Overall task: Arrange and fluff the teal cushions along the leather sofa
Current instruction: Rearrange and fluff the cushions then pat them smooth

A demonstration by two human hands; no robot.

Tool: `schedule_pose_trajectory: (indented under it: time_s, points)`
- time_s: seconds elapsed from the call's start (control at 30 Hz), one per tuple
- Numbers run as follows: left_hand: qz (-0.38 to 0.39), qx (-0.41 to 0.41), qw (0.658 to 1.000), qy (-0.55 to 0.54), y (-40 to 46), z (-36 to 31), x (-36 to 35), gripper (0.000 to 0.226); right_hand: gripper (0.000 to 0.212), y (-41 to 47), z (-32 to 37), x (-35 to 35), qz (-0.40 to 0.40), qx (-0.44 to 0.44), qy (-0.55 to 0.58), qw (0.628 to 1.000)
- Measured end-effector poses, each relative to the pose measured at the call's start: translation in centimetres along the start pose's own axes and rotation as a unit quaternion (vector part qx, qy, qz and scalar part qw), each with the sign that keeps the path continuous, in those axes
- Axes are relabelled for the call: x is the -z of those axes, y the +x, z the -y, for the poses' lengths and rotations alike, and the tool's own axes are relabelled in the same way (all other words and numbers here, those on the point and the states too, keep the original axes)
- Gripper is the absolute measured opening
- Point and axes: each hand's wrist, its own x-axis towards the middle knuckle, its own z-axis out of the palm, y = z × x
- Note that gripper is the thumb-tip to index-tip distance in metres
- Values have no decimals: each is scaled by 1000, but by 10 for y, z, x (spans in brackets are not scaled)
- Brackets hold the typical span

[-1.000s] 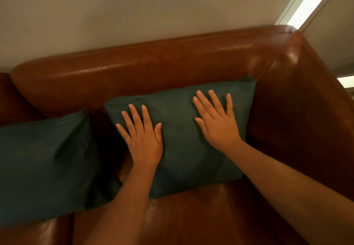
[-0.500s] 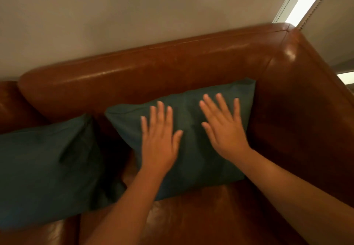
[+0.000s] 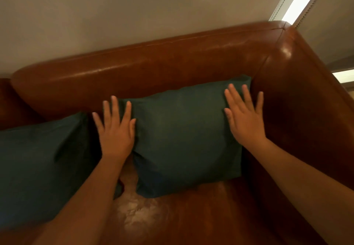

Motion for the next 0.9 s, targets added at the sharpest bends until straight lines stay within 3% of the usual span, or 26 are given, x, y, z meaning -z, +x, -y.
schedule_pose_trajectory:
  time_s: [0.1,0.2,0.33,0.5,0.63,0.73,0.83,0.9]
  points:
    - [-30,66,995,-67,6,29,14,49,52,2,-20,8,-6,-107,105,989]
    - [-52,103,975,-189,12,42,28,43,51,16,-31,19,-29,-184,304,934]
    - [-52,120,944,-302,17,44,35,35,47,40,-34,26,17,-266,406,874]
    - [-61,129,944,-298,24,48,34,27,30,61,-38,25,-39,-369,473,799]
    - [-53,63,980,-183,32,55,30,21,11,71,-37,24,-48,-396,454,797]
    - [-74,78,979,-174,37,56,28,20,7,74,-36,24,-81,-422,460,777]
    - [-108,151,936,-299,23,47,23,23,14,66,-31,20,-112,-441,493,741]
    - [-131,246,870,-406,2,44,11,28,22,52,-29,11,-115,-449,516,721]
